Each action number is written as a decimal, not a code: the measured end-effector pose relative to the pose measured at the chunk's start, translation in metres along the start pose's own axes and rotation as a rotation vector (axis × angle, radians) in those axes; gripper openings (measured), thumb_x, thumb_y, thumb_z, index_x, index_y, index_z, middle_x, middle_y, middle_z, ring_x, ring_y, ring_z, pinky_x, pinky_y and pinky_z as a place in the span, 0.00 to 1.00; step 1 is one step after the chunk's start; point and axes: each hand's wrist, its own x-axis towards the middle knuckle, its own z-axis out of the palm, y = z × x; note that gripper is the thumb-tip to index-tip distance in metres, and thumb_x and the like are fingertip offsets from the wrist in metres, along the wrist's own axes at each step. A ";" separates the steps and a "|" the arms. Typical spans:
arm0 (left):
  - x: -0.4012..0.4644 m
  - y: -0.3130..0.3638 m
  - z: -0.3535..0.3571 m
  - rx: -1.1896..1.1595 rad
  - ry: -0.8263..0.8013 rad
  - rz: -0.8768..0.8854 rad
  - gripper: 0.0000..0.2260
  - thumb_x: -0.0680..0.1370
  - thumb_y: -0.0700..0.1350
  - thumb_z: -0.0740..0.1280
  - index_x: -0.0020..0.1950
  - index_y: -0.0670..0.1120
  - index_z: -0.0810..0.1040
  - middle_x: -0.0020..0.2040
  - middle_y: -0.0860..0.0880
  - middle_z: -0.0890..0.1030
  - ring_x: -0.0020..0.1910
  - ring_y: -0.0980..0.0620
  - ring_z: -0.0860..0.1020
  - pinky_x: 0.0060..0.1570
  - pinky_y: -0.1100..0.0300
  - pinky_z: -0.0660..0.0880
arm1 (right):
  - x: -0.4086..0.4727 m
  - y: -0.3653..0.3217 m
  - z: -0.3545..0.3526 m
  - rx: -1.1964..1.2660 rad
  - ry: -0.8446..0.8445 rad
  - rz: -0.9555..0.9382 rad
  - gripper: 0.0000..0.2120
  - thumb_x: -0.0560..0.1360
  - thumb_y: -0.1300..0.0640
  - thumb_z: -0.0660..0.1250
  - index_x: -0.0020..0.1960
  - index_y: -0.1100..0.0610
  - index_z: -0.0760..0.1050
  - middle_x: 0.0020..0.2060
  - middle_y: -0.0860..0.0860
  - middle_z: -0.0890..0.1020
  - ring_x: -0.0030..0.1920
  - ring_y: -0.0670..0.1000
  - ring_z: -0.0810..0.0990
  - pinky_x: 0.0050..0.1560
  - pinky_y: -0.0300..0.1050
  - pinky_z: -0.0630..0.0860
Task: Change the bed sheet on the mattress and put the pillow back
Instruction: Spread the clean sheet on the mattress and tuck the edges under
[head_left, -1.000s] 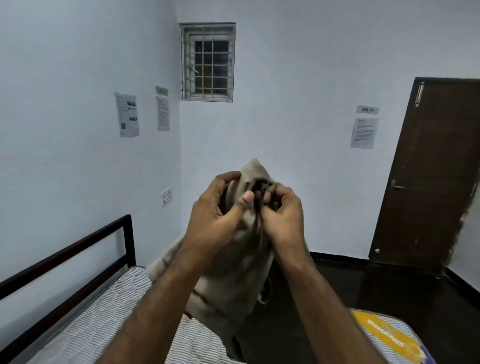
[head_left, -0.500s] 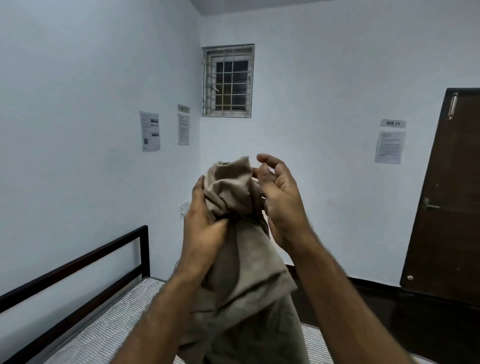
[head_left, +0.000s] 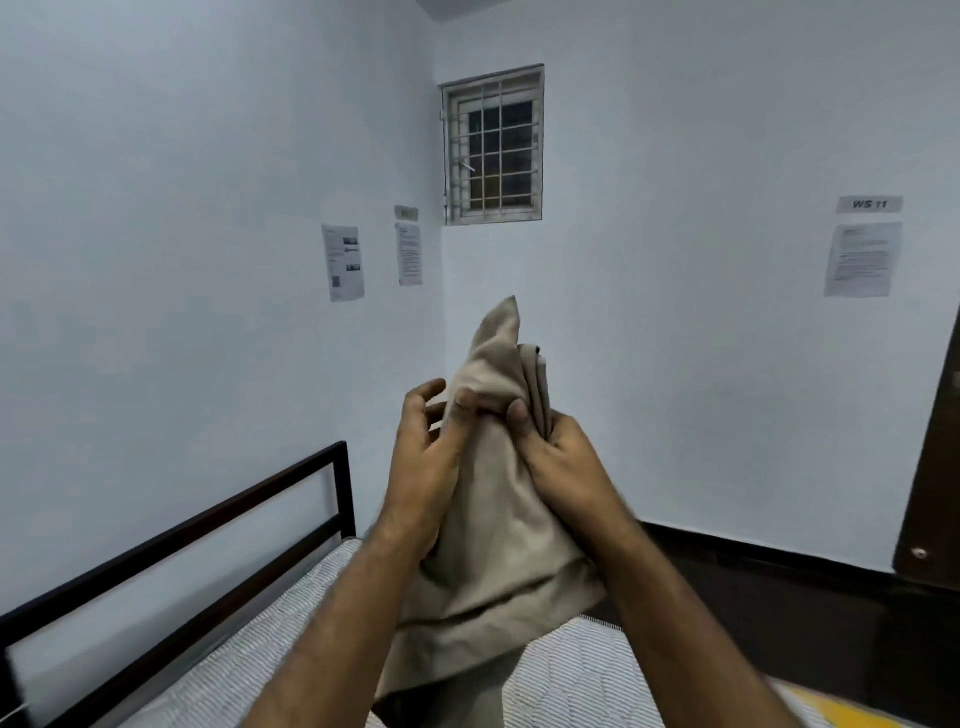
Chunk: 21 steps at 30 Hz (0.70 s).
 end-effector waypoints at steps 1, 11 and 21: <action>-0.004 0.001 0.001 0.048 -0.009 0.038 0.26 0.75 0.69 0.66 0.65 0.54 0.75 0.60 0.52 0.82 0.57 0.60 0.81 0.57 0.58 0.78 | 0.001 -0.002 0.001 0.007 0.004 0.002 0.21 0.82 0.39 0.59 0.53 0.55 0.82 0.47 0.48 0.88 0.51 0.47 0.86 0.52 0.48 0.82; -0.045 0.018 -0.030 0.707 -0.299 0.103 0.38 0.68 0.65 0.77 0.74 0.56 0.70 0.71 0.56 0.70 0.70 0.60 0.68 0.68 0.64 0.66 | 0.004 0.002 0.035 0.385 -0.001 0.418 0.22 0.86 0.47 0.56 0.42 0.57 0.77 0.26 0.47 0.82 0.29 0.43 0.83 0.32 0.38 0.77; -0.062 0.024 -0.063 0.728 -0.119 0.212 0.11 0.80 0.51 0.69 0.43 0.48 0.72 0.34 0.53 0.76 0.32 0.59 0.72 0.31 0.67 0.65 | -0.006 -0.001 0.056 0.268 -0.027 0.290 0.20 0.83 0.42 0.60 0.49 0.57 0.82 0.42 0.62 0.85 0.41 0.57 0.82 0.48 0.56 0.81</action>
